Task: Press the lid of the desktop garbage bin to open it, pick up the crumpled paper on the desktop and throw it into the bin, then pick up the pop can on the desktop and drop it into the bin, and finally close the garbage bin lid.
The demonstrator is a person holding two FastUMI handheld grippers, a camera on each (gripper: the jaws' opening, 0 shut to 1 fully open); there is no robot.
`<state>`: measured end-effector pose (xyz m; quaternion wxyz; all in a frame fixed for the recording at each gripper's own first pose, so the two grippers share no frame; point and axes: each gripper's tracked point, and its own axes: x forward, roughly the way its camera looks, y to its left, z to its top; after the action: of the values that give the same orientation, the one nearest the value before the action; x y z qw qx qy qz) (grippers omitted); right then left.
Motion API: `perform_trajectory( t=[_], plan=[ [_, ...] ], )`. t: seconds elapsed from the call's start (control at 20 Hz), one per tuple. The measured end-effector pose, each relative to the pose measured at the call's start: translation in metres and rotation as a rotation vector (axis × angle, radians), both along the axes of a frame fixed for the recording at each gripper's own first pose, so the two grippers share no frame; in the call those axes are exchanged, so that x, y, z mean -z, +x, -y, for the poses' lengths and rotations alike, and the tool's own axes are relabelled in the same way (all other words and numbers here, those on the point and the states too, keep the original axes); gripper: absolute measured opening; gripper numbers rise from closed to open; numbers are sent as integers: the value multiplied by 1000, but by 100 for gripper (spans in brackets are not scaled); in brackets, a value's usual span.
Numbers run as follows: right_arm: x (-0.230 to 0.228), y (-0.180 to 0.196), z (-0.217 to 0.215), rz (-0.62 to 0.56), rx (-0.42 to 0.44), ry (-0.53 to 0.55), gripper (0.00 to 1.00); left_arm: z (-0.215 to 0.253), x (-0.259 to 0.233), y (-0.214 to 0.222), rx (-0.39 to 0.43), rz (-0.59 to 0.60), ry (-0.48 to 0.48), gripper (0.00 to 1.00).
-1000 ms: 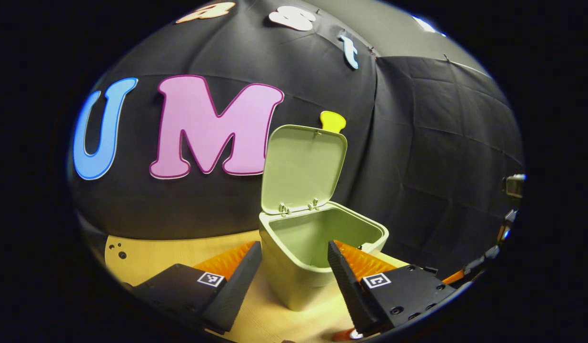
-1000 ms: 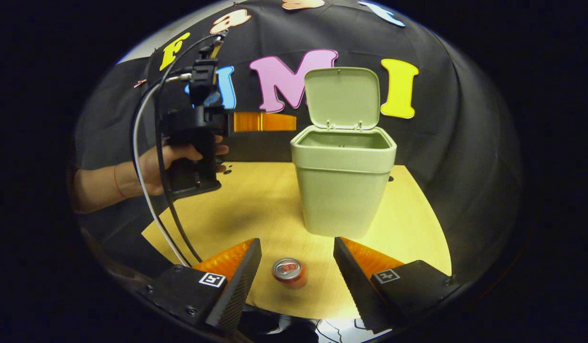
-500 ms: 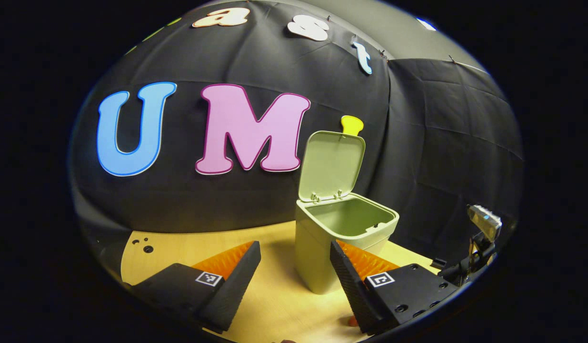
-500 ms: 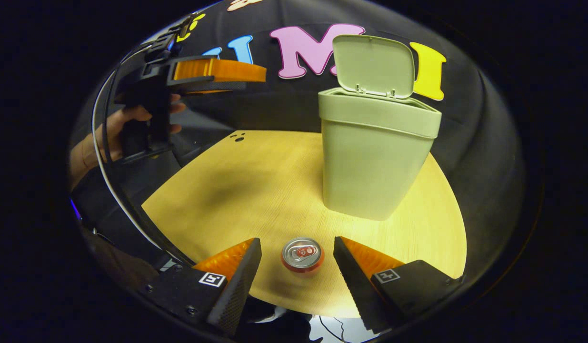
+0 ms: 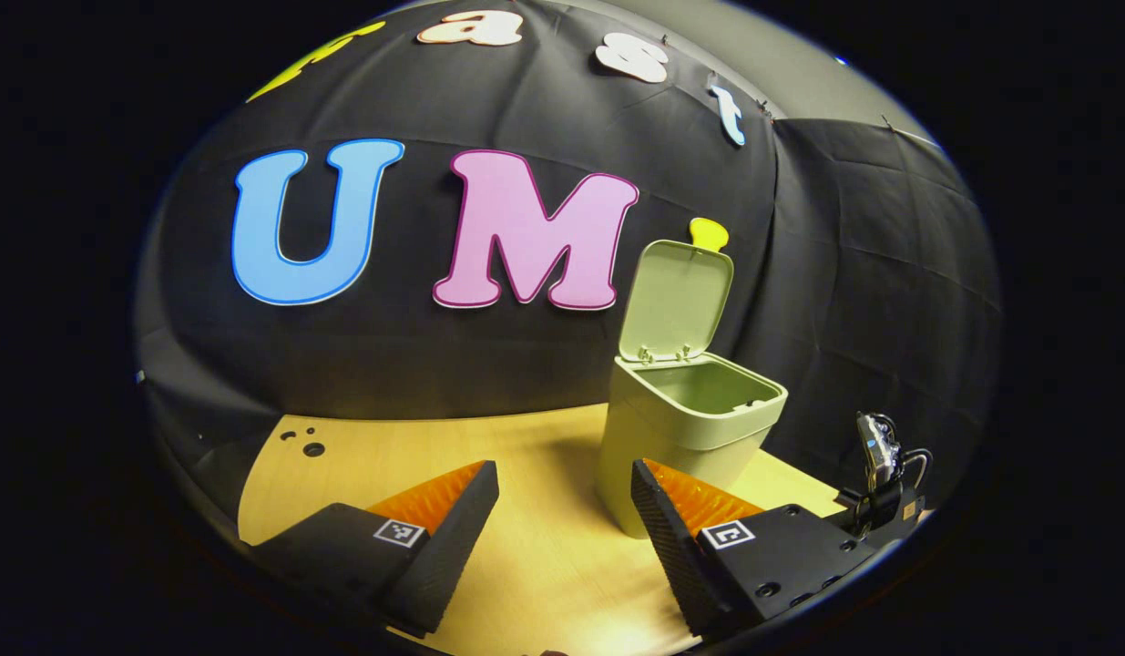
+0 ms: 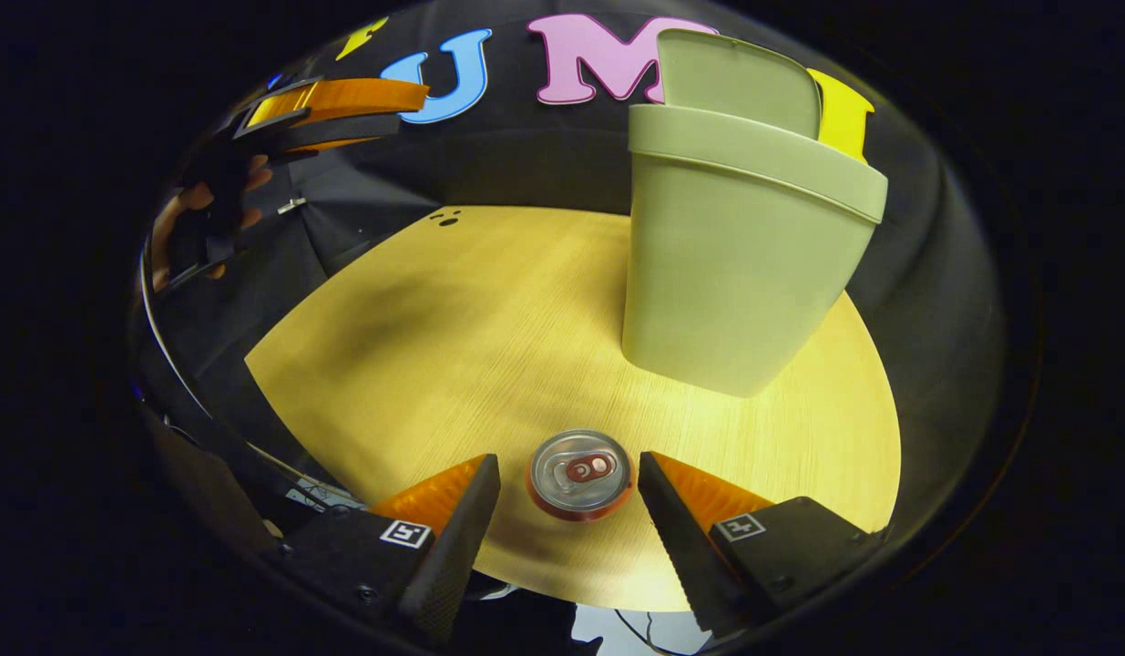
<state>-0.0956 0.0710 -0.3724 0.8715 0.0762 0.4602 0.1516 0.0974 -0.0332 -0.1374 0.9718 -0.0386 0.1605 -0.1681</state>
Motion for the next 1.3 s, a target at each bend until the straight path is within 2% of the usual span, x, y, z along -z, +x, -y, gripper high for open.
perform_trajectory(
  t=[0.3,0.55,0.6,0.65,0.75,1.05,1.3],
  plan=[
    [20,0,-2,-36,2,-42,96,-22,9,-6,-9,-9,-1,94],
    [33,-1,-2,-76,40,-68,95,-35,18,-13,7,-19,5,94],
    [34,1,-2,-78,51,-78,92,-38,19,-14,8,-20,3,94],
    [33,0,-1,-84,59,-88,84,-40,21,-16,11,-24,0,94],
    [31,0,-2,-85,69,-107,84,-45,25,-19,16,-30,-13,95],
    [1,11,-13,-70,129,-37,83,-57,36,-26,18,-51,-46,95],
    [-60,42,-7,14,162,-5,83,-61,43,-31,21,-65,-72,95]
  ],
)
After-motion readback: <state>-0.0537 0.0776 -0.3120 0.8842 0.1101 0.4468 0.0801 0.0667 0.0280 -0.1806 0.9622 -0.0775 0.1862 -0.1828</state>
